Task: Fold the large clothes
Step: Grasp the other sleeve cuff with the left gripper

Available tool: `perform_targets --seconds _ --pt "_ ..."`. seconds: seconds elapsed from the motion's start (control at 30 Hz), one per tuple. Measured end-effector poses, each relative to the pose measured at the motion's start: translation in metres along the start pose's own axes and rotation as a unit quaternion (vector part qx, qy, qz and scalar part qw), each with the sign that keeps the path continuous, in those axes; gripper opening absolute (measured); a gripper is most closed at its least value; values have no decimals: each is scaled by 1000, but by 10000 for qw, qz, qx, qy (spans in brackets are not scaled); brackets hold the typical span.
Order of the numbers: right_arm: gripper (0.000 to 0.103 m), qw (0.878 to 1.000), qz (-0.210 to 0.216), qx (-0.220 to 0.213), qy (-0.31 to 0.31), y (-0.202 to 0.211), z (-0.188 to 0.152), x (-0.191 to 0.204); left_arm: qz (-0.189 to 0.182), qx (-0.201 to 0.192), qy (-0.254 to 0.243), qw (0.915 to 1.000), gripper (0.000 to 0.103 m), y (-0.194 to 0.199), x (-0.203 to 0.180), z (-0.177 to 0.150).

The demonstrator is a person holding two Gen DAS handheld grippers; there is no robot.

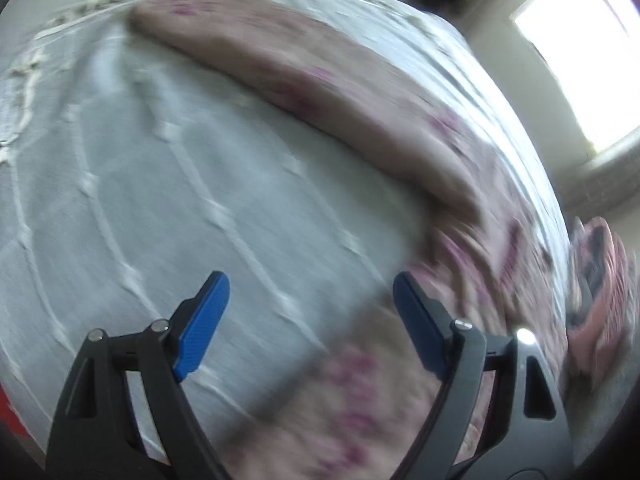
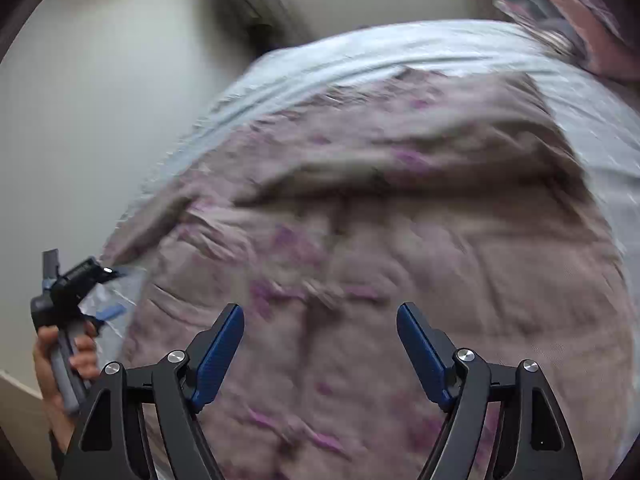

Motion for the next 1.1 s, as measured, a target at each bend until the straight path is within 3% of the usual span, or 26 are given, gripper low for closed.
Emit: perform_targets --seconds 0.1,0.2,0.3,0.43,0.53,0.6,0.67,0.7,0.73,0.8,0.9,0.97,1.1 --pt "80 9992 -113 60 -367 13 -21 -25 -46 -214 219 9995 84 7 31 26" --pt "82 9980 58 38 -632 21 -37 -39 -168 -360 75 9992 88 10 48 61" --pt "82 9974 -88 208 -689 7 -42 -46 47 -429 -13 9991 89 6 67 99" --pt "82 9979 -285 260 -511 4 -46 -50 572 -819 560 9934 89 1 109 150" --pt "82 9969 -421 191 -632 6 -44 -59 543 -777 973 9907 90 -19 130 178" --pt "82 9954 -464 162 -818 7 -44 -70 429 -1044 1192 9864 97 -22 134 191" --pt "82 9948 -418 231 -904 4 -45 -74 516 -1227 1275 9829 98 -22 132 197" --pt "82 9947 -358 249 -935 4 -45 -76 645 -1328 1233 9813 90 -23 130 199" --pt "82 9946 -296 252 -958 3 -46 -76 774 -1377 1173 9805 64 -23 130 202" --pt "82 9944 -196 239 -1011 4 -45 -76 1051 -1290 1001 9810 23 -29 129 208" --pt "82 9933 -30 199 -1142 6 -44 -79 705 -1416 1157 9806 16 -20 125 218" --pt "82 9921 45 195 -1239 7 -43 -81 448 -1740 1111 9774 15 5 113 222" --pt "82 9892 104 97 -1461 14 -39 -93 392 -2461 363 9678 14 63 53 227"
Point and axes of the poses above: each gripper's, at about its wrist camera, not at the fingertips, and y roughly against the way its jaws point, x to its left, z to its top, the point moved 6 cm from there along -y, roughly the way its jaws point, and after that the axes turned 8 degrees about -z, right-handed, at the moved point
